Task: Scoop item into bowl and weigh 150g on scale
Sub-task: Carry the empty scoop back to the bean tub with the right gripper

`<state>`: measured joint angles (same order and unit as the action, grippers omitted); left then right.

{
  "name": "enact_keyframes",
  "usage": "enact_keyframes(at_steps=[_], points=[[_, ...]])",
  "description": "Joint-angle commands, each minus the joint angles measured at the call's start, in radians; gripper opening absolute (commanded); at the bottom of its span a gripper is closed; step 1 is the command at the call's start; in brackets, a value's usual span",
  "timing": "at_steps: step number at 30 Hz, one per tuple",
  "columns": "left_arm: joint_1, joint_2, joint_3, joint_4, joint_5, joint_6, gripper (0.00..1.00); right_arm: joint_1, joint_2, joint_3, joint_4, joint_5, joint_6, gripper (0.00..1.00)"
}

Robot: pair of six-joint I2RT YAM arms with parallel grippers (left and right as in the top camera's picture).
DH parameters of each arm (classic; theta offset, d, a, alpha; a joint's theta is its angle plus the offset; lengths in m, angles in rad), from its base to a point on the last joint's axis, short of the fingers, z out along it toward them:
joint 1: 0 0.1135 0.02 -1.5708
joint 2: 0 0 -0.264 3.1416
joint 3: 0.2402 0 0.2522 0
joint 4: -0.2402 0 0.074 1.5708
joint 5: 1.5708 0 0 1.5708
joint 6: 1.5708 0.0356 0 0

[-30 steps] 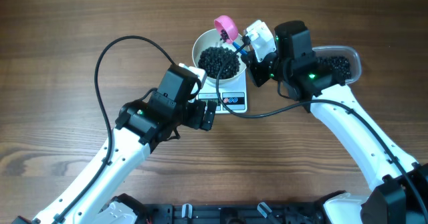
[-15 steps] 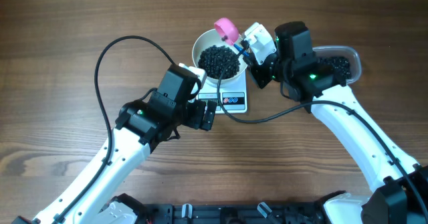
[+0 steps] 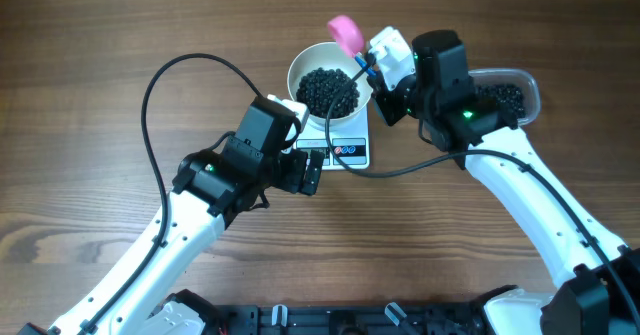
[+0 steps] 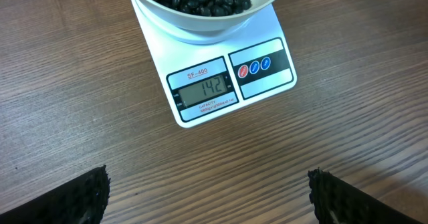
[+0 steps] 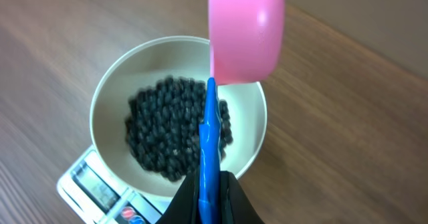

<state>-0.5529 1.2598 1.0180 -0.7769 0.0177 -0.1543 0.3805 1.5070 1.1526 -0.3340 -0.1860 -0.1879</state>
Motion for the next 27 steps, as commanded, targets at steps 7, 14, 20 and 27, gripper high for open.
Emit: enact_keyframes(at_steps=[7,14,20,27], points=[[0.008,0.000,-0.012,0.003,0.008,0.013,1.00,-0.447,-0.228,0.012,-0.081,0.086,0.188,0.04],[0.008,0.000,-0.012,0.003,0.008,0.013,1.00,-0.607,-0.214,0.012,-0.181,0.077,0.188,0.04],[0.008,0.000,-0.012,0.003,0.008,0.013,1.00,-0.606,-0.151,0.012,-0.233,0.077,0.187,0.04],[0.008,0.000,-0.012,0.003,0.008,0.013,1.00,-0.606,-0.151,0.012,-0.300,0.077,0.187,0.04]])
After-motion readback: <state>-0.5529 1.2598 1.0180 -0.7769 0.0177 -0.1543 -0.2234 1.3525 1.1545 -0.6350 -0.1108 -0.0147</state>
